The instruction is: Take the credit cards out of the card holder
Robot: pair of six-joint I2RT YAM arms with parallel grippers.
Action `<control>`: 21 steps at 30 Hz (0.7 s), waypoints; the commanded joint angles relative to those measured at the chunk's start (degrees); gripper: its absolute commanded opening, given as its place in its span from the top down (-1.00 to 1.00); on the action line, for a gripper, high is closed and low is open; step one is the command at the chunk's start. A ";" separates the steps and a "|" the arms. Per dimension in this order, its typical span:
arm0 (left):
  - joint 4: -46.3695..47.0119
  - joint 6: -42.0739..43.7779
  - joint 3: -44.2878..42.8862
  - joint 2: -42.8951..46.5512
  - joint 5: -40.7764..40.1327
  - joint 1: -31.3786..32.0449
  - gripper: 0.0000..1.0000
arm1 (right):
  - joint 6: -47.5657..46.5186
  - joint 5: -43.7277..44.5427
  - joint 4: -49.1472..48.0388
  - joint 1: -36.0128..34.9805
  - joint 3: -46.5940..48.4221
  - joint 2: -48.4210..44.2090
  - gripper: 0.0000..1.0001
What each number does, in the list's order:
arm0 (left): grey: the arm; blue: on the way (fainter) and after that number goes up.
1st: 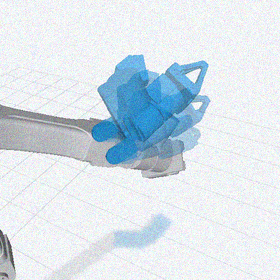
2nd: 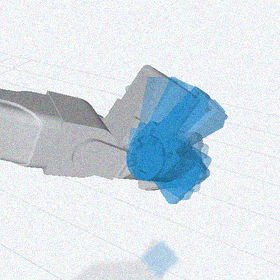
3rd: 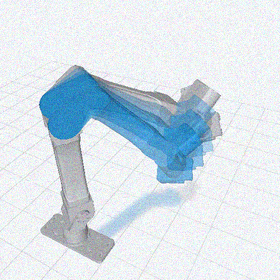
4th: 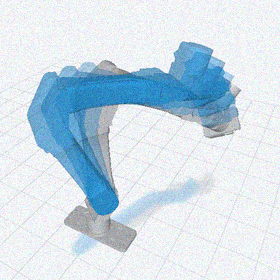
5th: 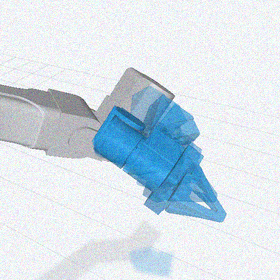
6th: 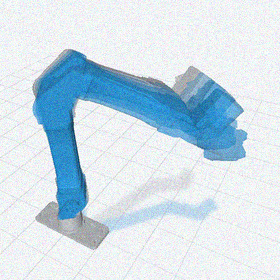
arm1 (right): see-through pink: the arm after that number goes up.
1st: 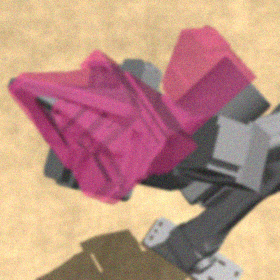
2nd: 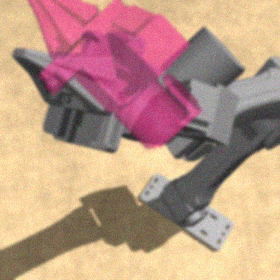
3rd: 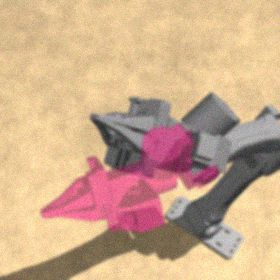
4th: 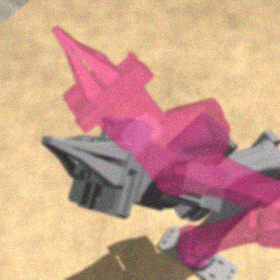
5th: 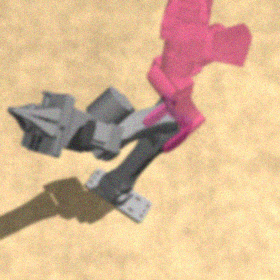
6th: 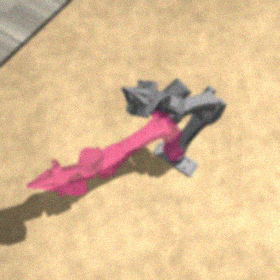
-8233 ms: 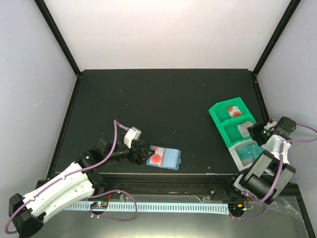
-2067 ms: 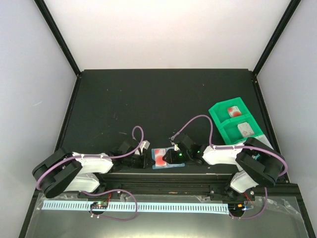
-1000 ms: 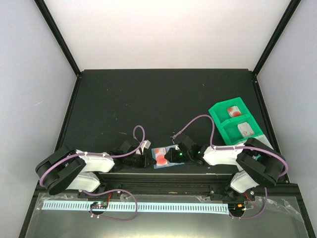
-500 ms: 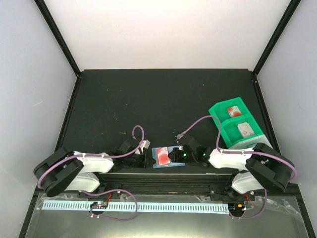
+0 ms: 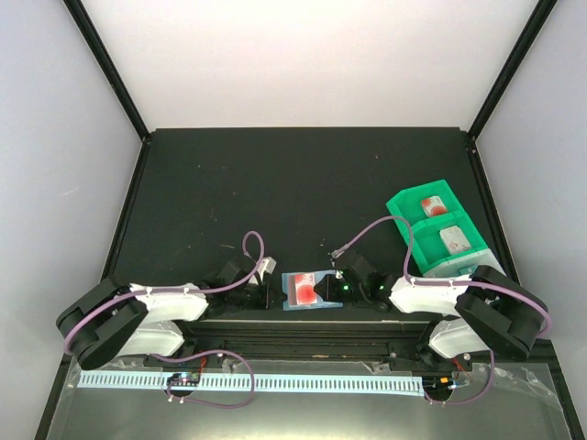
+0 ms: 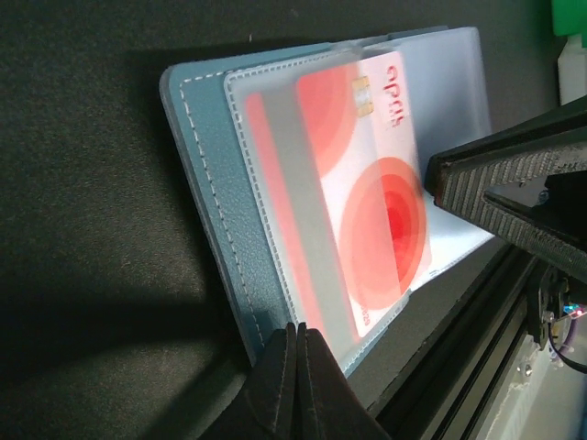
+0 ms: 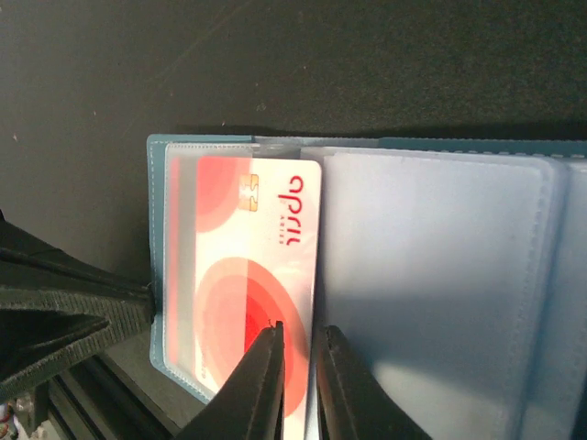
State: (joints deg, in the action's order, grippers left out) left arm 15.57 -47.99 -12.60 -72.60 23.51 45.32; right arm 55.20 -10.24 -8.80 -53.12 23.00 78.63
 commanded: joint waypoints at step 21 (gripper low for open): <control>0.31 0.77 0.12 0.35 -1.10 -0.07 0.97 | 1.20 -4.85 -10.14 2.17 -2.90 5.65 0.69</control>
State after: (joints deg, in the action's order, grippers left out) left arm 14.98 -47.99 -12.60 -71.79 22.92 45.32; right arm 55.96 -14.48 -18.02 -51.66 21.39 82.89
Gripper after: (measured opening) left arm 0.021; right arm 0.185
